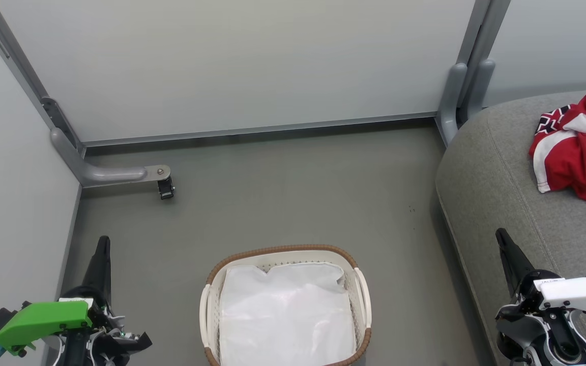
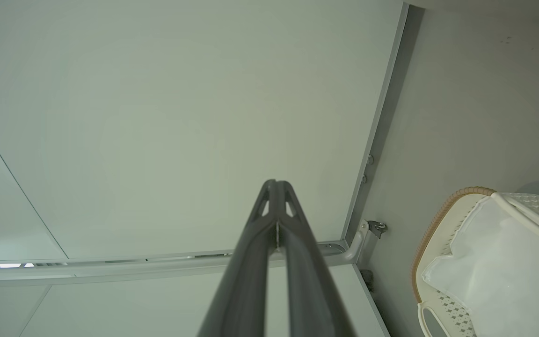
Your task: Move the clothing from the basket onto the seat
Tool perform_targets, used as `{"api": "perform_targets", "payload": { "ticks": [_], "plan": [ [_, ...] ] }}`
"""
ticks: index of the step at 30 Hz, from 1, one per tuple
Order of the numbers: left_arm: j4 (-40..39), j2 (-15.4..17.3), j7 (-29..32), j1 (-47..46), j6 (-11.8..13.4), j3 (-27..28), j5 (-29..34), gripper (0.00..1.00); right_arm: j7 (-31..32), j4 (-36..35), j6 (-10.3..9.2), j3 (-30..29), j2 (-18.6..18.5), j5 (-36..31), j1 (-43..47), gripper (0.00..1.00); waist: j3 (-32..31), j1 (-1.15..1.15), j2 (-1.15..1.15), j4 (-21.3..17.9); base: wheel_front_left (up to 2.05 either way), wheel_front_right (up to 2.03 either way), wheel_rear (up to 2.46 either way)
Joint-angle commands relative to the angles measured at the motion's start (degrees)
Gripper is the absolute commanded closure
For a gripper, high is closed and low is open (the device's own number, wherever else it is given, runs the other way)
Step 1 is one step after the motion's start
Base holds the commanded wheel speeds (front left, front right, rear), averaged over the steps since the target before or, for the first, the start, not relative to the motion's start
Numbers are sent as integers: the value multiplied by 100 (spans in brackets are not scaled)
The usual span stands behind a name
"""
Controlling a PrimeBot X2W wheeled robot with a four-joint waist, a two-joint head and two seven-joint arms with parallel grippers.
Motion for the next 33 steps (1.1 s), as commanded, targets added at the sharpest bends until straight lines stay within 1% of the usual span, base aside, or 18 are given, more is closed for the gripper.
{"api": "perform_targets", "payload": {
  "ticks": [1, 33],
  "plan": [
    [-11, 2, 15, -58, -25, 11, -19, 100, 17, -22, -3, -14, -23, 2, -45, 100, 0, 0, 0, 0, 0, 0, 0],
    [-11, 2, 15, -58, -25, 11, -20, 100, 20, -22, -4, -16, -20, -1, -45, 100, 0, 0, 0, 0, 0, 0, 0]
  ]
}}
